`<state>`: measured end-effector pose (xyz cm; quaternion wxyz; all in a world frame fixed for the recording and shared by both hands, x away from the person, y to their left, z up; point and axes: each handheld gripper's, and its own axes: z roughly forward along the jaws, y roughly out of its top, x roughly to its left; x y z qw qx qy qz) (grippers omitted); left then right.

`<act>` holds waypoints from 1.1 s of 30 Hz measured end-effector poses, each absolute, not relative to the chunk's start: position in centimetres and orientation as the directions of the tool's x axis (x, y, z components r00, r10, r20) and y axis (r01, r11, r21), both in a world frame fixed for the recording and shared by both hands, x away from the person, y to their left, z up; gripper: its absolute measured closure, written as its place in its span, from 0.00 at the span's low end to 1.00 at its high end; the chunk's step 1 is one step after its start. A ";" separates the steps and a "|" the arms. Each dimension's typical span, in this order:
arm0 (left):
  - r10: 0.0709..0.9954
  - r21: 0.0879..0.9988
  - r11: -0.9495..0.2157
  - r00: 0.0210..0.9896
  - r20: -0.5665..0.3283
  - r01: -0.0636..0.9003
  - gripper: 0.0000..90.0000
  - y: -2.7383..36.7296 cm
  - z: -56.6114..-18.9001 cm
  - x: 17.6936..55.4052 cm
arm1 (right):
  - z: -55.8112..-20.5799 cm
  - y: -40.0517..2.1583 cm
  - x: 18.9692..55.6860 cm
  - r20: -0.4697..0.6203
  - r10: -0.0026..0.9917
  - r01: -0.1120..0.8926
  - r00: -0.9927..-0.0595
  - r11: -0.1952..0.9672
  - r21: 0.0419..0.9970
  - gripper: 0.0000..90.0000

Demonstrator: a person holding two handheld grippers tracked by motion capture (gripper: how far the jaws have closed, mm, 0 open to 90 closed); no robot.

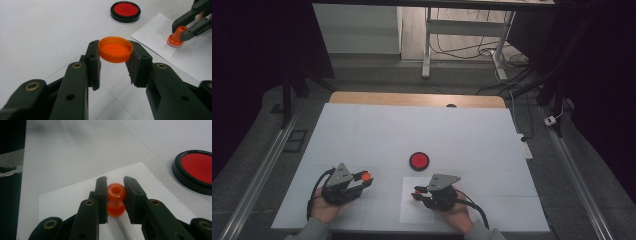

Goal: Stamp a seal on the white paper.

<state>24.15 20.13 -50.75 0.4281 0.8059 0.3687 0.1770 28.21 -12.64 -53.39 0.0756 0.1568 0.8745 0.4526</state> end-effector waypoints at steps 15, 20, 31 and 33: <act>0.748 0.818 -0.362 0.663 -0.031 0.447 0.72 20.3 -50.9 24.3 | -50.9 -13.5 28.3 0.057 0.355 0.212 -0.933 0.415 0.885 0.81; 0.748 0.820 -0.361 0.663 -0.030 0.445 0.72 20.2 -50.9 24.3 | -50.7 -13.8 28.4 0.086 0.362 0.235 -0.928 0.390 0.891 0.81; 0.743 0.816 -0.369 0.669 -0.028 0.445 0.72 20.0 -51.0 24.3 | -50.5 -14.1 28.7 0.109 0.370 0.253 -0.923 0.368 0.895 0.80; 0.740 0.816 -0.371 0.671 -0.028 0.443 0.72 20.0 -51.0 24.3 | -50.4 -14.2 28.8 0.114 0.375 0.257 -0.920 0.358 0.898 0.80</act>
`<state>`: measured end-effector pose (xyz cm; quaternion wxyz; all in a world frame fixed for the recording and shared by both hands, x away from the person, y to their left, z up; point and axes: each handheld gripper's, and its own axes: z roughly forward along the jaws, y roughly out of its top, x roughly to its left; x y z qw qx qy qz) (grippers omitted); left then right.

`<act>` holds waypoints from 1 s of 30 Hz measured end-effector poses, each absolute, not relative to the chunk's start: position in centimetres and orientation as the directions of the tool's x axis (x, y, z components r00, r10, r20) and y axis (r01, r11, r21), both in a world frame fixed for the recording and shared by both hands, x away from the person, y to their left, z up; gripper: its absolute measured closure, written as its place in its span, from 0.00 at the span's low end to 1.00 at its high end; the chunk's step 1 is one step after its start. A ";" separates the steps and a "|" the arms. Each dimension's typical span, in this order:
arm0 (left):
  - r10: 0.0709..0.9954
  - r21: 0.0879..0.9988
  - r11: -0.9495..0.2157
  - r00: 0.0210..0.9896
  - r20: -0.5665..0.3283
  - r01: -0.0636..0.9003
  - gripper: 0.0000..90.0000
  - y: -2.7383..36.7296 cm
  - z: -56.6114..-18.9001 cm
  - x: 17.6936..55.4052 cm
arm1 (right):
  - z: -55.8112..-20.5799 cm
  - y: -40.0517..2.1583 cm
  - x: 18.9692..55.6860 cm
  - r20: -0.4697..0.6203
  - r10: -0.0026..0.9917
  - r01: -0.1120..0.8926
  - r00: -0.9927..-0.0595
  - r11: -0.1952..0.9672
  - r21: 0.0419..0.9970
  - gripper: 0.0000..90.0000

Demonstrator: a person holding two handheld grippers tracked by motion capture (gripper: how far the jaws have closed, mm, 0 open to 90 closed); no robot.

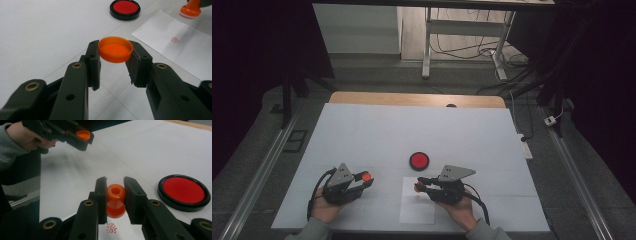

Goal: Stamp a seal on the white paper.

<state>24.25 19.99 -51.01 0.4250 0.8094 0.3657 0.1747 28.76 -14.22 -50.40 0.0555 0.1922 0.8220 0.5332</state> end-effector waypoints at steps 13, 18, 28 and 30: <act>0.736 0.811 -0.381 0.676 -0.024 0.443 0.72 19.7 -51.2 24.2 | -48.6 -15.6 29.3 0.127 0.407 0.254 -0.904 0.275 0.927 0.80; 0.735 0.808 -0.387 0.678 -0.021 0.444 0.72 19.6 -51.3 24.2 | -47.9 -16.1 29.5 0.120 0.419 0.243 -0.900 0.253 0.937 0.80; 0.733 0.805 -0.392 0.680 -0.018 0.444 0.72 19.5 -51.4 24.2 | -47.0 -16.8 29.9 0.113 0.438 0.230 -0.892 0.224 0.947 0.80; 0.735 0.806 -0.390 0.678 -0.018 0.445 0.72 19.5 -51.4 24.2 | -46.9 -16.9 29.9 0.110 0.441 0.226 -0.891 0.220 0.949 0.80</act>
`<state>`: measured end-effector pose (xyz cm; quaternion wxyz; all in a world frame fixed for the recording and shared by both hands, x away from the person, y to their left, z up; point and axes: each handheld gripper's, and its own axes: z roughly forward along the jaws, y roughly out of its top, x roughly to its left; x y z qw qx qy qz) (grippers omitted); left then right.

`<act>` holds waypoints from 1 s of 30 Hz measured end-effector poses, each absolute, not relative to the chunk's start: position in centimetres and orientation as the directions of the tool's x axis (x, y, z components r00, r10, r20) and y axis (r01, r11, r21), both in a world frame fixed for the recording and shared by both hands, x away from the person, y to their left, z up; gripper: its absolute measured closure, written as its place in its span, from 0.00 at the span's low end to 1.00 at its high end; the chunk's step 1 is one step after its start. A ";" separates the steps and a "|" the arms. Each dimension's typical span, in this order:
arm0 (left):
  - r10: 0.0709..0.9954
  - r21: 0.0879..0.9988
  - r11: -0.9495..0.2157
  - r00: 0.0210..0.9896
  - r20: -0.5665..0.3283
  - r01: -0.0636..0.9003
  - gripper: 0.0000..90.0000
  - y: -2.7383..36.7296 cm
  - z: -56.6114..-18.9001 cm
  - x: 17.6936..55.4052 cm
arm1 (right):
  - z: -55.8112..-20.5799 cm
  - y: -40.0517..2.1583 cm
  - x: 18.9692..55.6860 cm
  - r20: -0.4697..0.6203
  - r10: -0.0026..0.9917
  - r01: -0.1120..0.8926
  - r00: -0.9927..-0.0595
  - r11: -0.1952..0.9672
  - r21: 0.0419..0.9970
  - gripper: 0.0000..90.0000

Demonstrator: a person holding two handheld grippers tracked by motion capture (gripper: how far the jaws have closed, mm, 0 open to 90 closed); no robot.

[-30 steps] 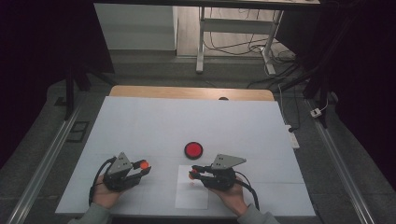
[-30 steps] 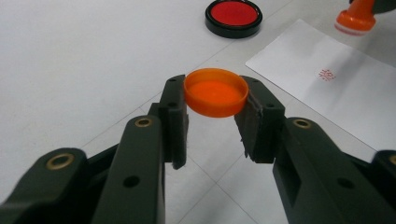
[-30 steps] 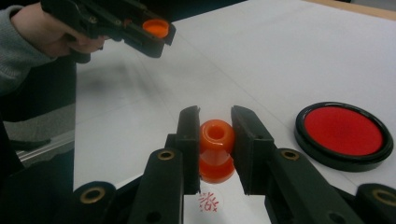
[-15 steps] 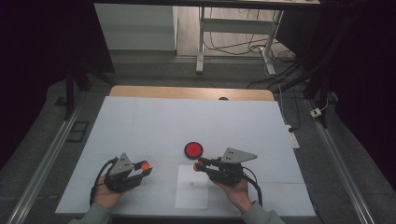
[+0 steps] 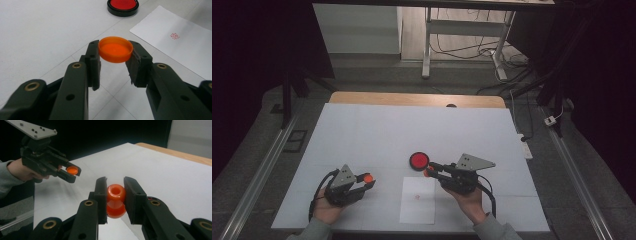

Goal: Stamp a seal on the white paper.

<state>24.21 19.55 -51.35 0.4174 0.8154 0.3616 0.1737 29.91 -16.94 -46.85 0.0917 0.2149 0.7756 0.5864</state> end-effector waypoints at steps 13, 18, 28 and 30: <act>0.734 0.810 -0.388 0.679 -0.016 0.439 0.72 19.6 -51.3 24.2 | -46.5 -17.2 30.1 0.103 0.449 0.216 -0.887 0.207 0.954 0.80; 0.731 0.812 -0.388 0.682 -0.017 0.436 0.72 19.3 -51.2 24.2 | -46.5 -17.2 30.0 0.100 0.449 0.213 -0.888 0.209 0.954 0.80; 0.708 0.812 -0.408 0.707 -0.007 0.417 0.72 18.2 -51.0 24.2 | -46.4 -17.2 30.0 0.091 0.450 0.205 -0.888 0.213 0.955 0.80; 0.707 0.812 -0.407 0.707 -0.009 0.418 0.72 18.1 -50.9 24.2 | -46.4 -17.2 30.0 0.091 0.451 0.206 -0.888 0.211 0.956 0.80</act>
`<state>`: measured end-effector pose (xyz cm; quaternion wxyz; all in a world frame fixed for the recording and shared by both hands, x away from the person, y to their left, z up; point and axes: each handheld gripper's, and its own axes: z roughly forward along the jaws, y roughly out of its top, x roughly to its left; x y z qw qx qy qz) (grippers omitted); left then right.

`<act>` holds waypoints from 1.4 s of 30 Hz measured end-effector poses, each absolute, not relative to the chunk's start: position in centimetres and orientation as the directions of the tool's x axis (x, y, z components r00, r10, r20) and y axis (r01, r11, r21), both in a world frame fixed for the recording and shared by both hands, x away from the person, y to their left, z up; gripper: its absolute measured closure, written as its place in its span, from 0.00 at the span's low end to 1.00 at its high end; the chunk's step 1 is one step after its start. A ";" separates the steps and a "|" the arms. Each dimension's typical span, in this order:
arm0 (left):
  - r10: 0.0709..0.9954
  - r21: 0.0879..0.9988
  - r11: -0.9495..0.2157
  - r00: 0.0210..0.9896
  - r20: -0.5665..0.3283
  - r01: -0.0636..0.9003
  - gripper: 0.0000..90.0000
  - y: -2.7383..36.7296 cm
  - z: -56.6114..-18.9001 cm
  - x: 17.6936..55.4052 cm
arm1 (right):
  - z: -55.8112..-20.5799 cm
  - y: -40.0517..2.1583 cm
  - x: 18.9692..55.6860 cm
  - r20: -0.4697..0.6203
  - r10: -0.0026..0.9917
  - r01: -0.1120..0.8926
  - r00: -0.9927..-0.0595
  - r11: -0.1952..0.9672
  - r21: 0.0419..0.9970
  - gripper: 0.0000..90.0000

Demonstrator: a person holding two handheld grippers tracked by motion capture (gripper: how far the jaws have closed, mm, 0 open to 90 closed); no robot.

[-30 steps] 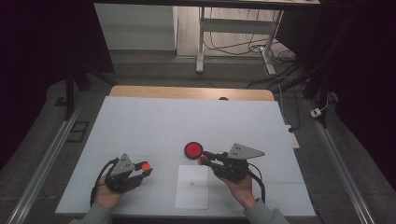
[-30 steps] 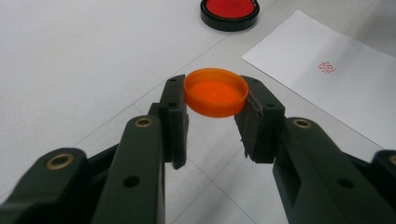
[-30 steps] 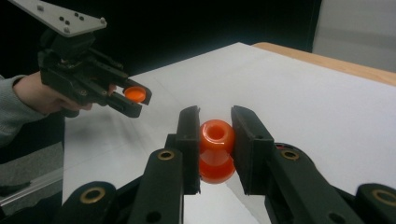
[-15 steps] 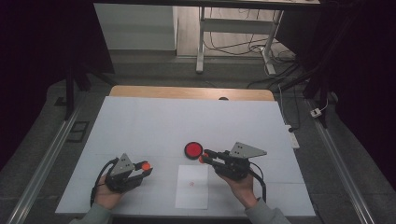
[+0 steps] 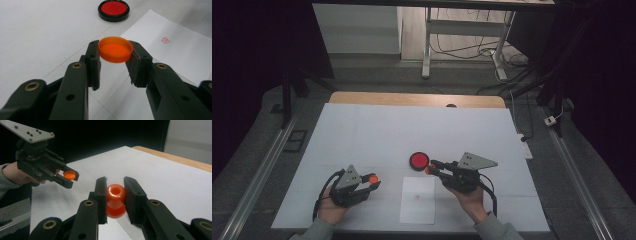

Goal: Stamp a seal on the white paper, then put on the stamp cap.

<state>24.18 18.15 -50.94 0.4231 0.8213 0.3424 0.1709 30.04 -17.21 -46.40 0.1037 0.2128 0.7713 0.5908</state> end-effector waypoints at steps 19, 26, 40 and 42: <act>0.656 0.819 -0.429 0.755 -0.007 0.381 0.72 15.6 -50.3 24.4 | -46.6 -16.8 29.8 0.086 0.440 0.202 -0.894 0.223 0.954 0.80; 0.633 0.817 -0.447 0.774 0.001 0.364 0.72 14.4 -50.1 24.8 | -46.5 -16.7 29.8 0.083 0.438 0.197 -0.895 0.222 0.955 0.80; 0.603 0.815 -0.466 0.798 0.008 0.344 0.72 12.7 -49.5 25.2 | -46.2 -16.8 29.7 0.084 0.438 0.193 -0.895 0.210 0.959 0.80; 0.599 0.813 -0.473 0.801 0.015 0.339 0.72 12.3 -49.4 25.4 | -46.1 -16.8 29.7 0.085 0.438 0.192 -0.895 0.205 0.960 0.80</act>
